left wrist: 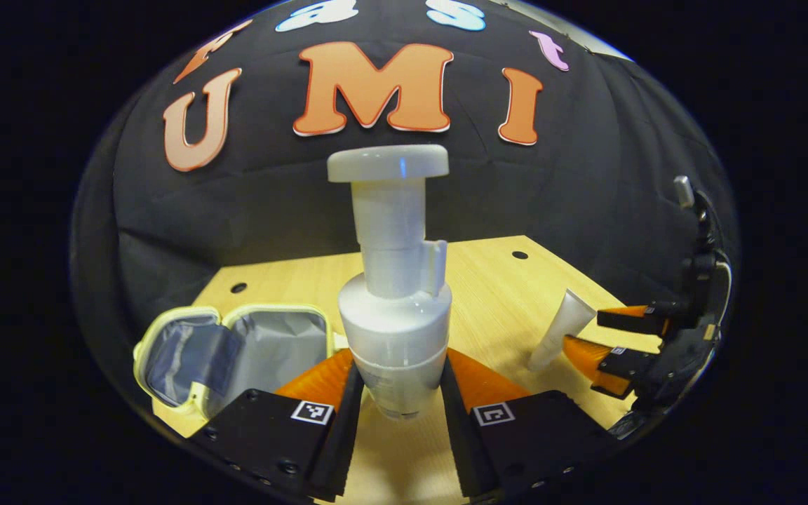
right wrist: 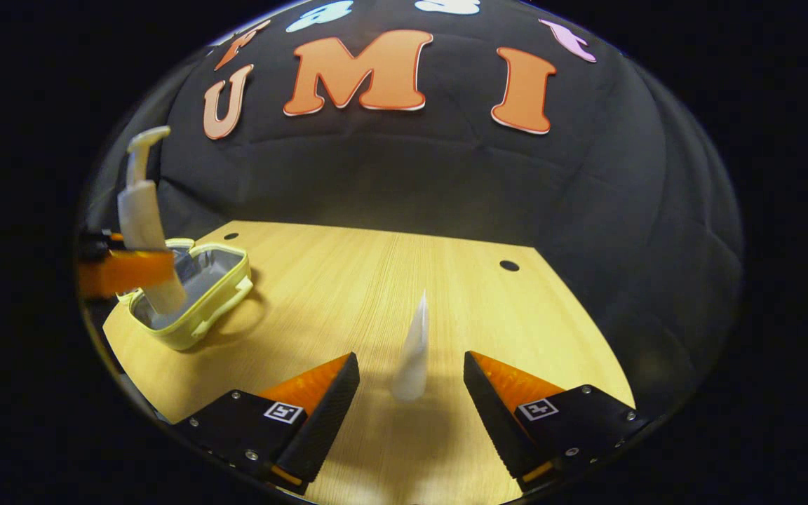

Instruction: First open the suitcase, pack the skin care products into it, and then close the suitcase.

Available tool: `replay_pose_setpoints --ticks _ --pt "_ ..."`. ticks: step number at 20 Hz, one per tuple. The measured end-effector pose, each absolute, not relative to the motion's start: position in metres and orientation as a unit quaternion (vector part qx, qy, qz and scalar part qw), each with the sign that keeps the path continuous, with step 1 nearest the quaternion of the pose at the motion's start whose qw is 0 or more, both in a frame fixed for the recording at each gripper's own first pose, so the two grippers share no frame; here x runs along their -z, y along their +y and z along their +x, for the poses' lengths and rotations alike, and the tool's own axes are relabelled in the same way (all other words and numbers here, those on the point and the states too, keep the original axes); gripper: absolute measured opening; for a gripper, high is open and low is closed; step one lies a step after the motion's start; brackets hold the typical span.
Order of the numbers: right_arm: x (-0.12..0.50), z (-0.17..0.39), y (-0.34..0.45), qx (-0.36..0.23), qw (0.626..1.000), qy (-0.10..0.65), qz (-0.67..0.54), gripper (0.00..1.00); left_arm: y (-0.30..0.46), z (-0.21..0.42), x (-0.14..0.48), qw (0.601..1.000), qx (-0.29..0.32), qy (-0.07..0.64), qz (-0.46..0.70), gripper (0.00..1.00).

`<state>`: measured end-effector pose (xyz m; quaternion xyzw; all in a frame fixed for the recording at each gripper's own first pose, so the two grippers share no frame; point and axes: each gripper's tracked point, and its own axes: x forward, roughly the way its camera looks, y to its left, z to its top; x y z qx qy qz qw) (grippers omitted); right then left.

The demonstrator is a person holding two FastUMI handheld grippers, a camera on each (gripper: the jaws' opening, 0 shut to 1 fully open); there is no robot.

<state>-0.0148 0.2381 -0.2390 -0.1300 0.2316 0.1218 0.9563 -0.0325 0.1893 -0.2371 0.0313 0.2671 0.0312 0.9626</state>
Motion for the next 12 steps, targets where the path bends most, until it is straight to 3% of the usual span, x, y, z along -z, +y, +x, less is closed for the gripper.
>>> replay_pose_setpoints --ticks 6,11,12 --pt "0.291 0.006 0.232 -0.120 0.944 0.286 -0.111 0.95 0.212 -0.065 0.226 0.957 -0.056 0.284 0.007 0.58" --pt "0.319 0.015 0.227 -0.125 0.934 0.312 -0.120 0.76 0.222 -0.078 0.229 0.954 -0.072 0.291 -0.008 0.58" --pt "0.323 0.016 0.227 -0.124 0.934 0.313 -0.118 0.68 0.222 -0.078 0.229 0.954 -0.073 0.289 -0.012 0.58"
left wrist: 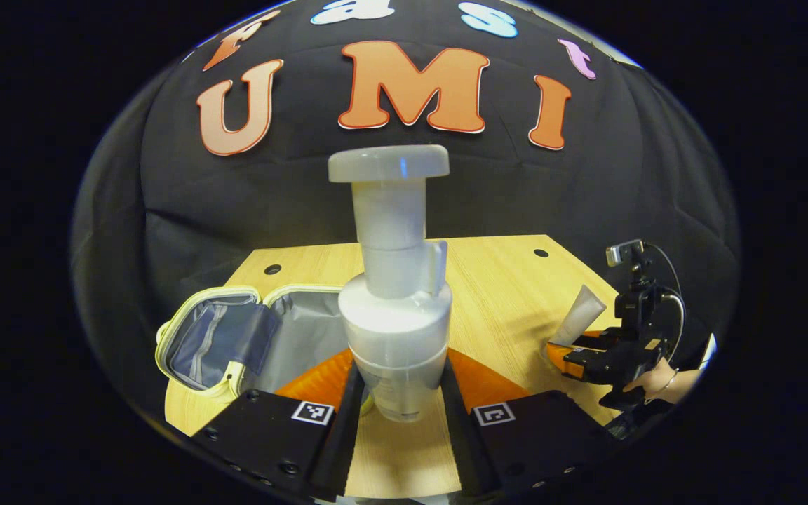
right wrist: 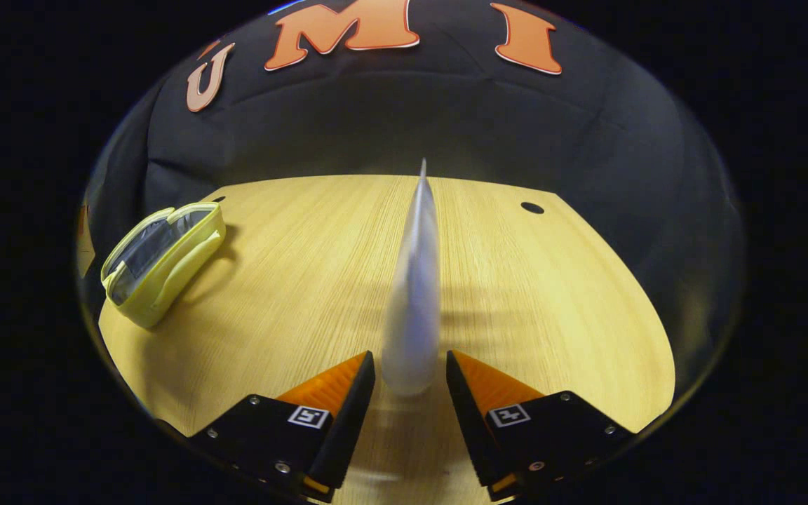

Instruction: First open the suitcase, pack the skin care products into it, and then close the suitcase.

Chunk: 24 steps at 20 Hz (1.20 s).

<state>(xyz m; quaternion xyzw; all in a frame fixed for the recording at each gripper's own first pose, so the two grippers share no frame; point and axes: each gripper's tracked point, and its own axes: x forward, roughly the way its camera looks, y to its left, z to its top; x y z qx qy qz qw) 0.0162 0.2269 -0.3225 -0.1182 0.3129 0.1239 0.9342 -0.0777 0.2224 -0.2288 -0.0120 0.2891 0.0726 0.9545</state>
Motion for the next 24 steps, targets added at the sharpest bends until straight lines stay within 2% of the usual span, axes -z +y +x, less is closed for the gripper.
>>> replay_pose_setpoints --ticks 1,2,6,12,16,20,24 --pt "0.323 0.017 0.227 -0.125 0.935 0.313 -0.112 0.64 0.222 -0.077 0.230 0.955 -0.071 0.288 -0.014 0.58" --pt "0.323 0.020 0.227 -0.126 0.937 0.308 -0.108 0.54 0.223 -0.077 0.232 0.955 -0.068 0.287 -0.017 0.58" --pt "0.316 0.011 0.229 -0.121 0.930 0.335 -0.087 0.46 0.237 -0.076 0.234 0.949 -0.058 0.309 -0.027 0.58" --pt "0.268 -0.019 0.260 -0.126 0.927 0.350 -0.043 0.46 0.297 -0.078 0.219 0.924 -0.013 0.382 -0.023 0.58" --pt "0.242 -0.037 0.294 -0.130 0.924 0.360 -0.013 0.46 0.354 -0.073 0.222 0.890 0.022 0.455 -0.019 0.58" --pt "0.227 -0.048 0.326 -0.131 0.924 0.360 0.015 0.45 0.394 -0.062 0.256 0.842 0.056 0.536 -0.022 0.58" --pt "0.228 -0.059 0.346 -0.116 0.922 0.369 0.031 0.45 0.403 -0.038 0.306 0.809 0.070 0.583 -0.038 0.58"
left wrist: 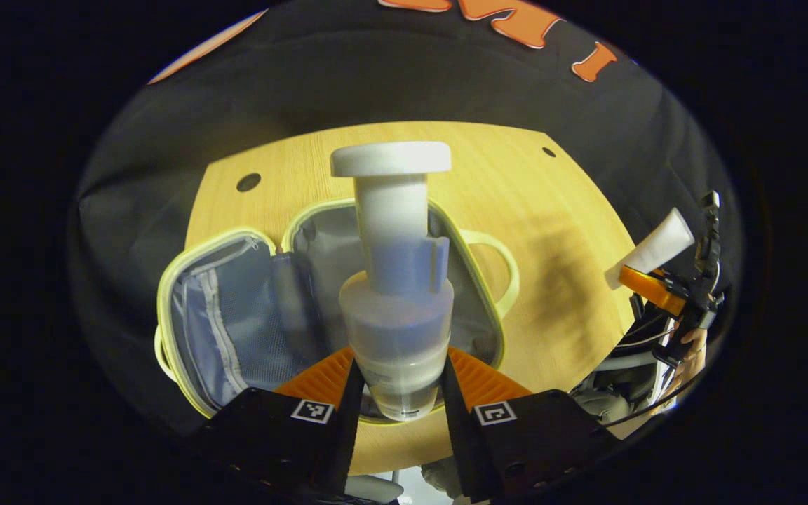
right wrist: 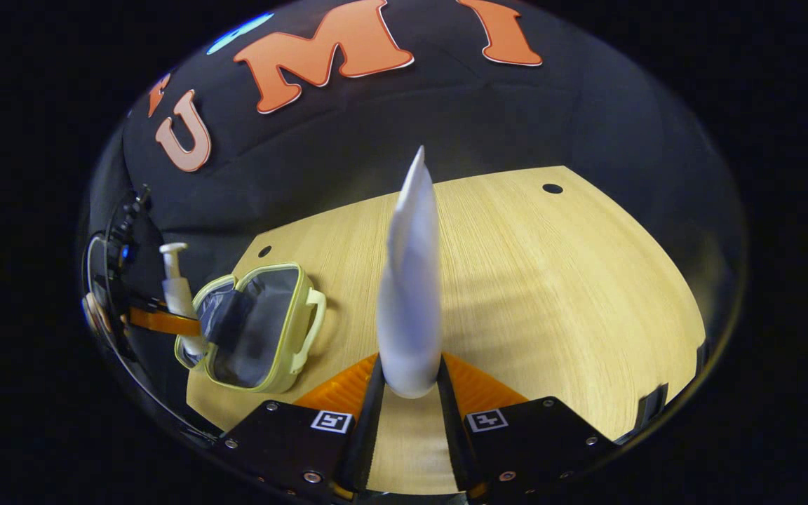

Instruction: First open the suitcase, pack the skin care products into it, and then close the suitcase.

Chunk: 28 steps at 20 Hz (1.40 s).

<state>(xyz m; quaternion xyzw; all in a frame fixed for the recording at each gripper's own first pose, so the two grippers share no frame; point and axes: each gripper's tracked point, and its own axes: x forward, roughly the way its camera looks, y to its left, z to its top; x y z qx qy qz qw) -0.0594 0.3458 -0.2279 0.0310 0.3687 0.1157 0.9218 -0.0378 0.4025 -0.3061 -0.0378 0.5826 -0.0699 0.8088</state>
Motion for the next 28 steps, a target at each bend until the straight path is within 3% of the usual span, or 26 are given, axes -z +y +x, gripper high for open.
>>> replay_pose_setpoints --ticks 7,19,21,22,23,28 --pt "0.234 -0.075 0.351 -0.084 0.916 0.391 0.030 0.45 0.395 -0.028 0.387 0.754 0.068 0.650 -0.061 0.58" --pt "0.210 -0.079 0.387 -0.114 0.911 0.396 0.023 0.45 0.389 -0.013 0.407 0.759 0.089 0.643 -0.058 0.63" --pt "0.203 -0.078 0.396 -0.125 0.910 0.394 0.020 0.45 0.377 -0.013 0.396 0.769 0.099 0.629 -0.067 0.73" --pt "0.201 -0.077 0.401 -0.131 0.908 0.397 0.021 0.45 0.378 -0.012 0.387 0.775 0.096 0.621 -0.060 0.92" --pt "0.198 -0.079 0.408 -0.138 0.905 0.402 0.024 0.45 0.380 -0.009 0.380 0.785 0.093 0.610 -0.048 0.98" --pt "0.186 -0.078 0.457 -0.192 0.889 0.416 0.012 0.45 0.401 0.008 0.315 0.852 0.070 0.519 0.004 0.99"
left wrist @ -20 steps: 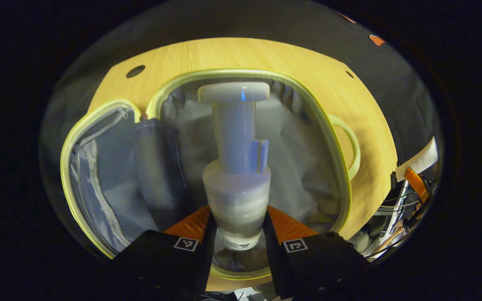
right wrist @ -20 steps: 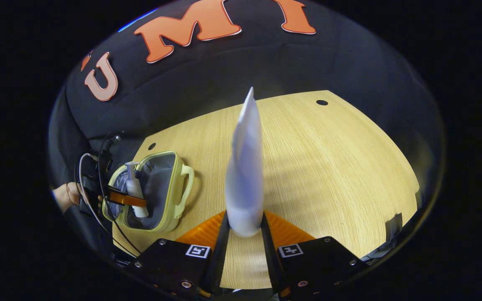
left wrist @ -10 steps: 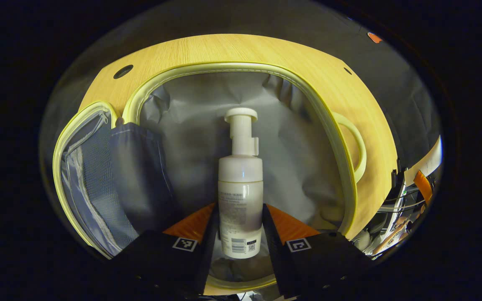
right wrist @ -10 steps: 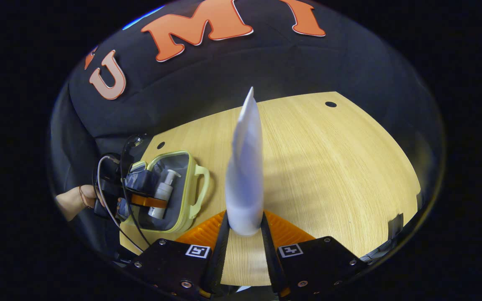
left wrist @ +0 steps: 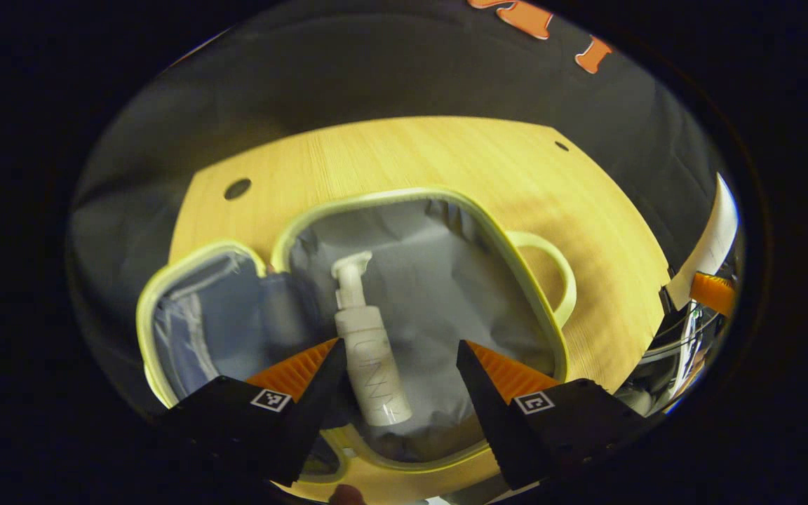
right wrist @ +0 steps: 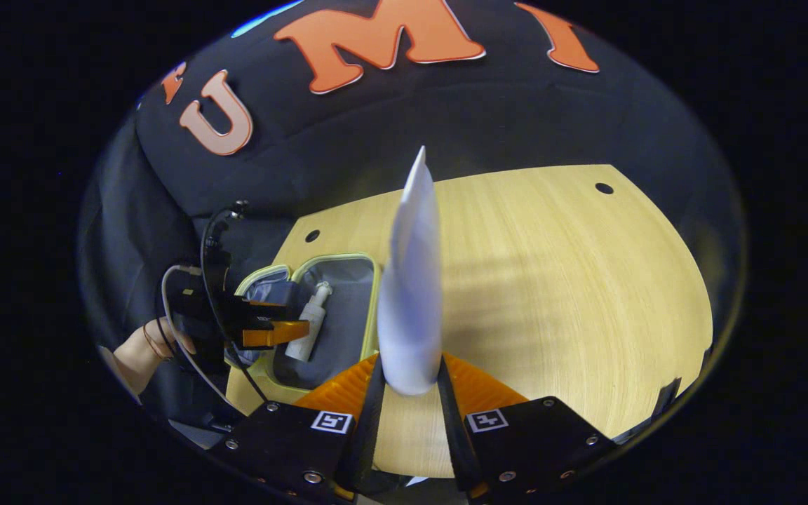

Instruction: First open the suitcase, pack the skin care products into it, and then close the suitcase.

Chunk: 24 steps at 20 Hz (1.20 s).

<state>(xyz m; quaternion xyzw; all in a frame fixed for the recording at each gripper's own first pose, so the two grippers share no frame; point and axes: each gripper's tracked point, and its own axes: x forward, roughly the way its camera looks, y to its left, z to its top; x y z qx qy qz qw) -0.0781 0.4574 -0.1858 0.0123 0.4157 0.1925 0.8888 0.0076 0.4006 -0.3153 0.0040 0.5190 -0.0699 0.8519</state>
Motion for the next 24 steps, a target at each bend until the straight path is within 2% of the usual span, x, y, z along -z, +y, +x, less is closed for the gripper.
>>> replay_pose_setpoints --ticks 4,9,15,19,20,24 --pt "0.184 -0.079 0.512 -0.245 0.865 0.438 -0.009 0.45 0.421 -0.002 0.273 0.889 0.042 0.455 -0.010 0.99" --pt "0.213 -0.084 0.577 -0.302 0.812 0.497 -0.042 0.45 0.478 -0.043 0.235 0.910 -0.005 0.412 -0.044 0.99" --pt "0.285 -0.099 0.618 -0.302 0.739 0.599 -0.065 0.45 0.543 -0.097 0.236 0.906 -0.070 0.411 -0.076 0.99" --pt "0.318 -0.088 0.625 -0.275 0.733 0.619 -0.054 0.45 0.573 -0.122 0.245 0.899 -0.097 0.418 -0.088 0.99" --pt "0.323 -0.082 0.625 -0.264 0.735 0.622 -0.054 0.36 0.575 -0.123 0.247 0.898 -0.100 0.419 -0.092 0.99" --pt "0.338 -0.081 0.621 -0.265 0.739 0.614 -0.079 0.30 0.580 -0.121 0.250 0.896 -0.108 0.420 -0.095 0.99"
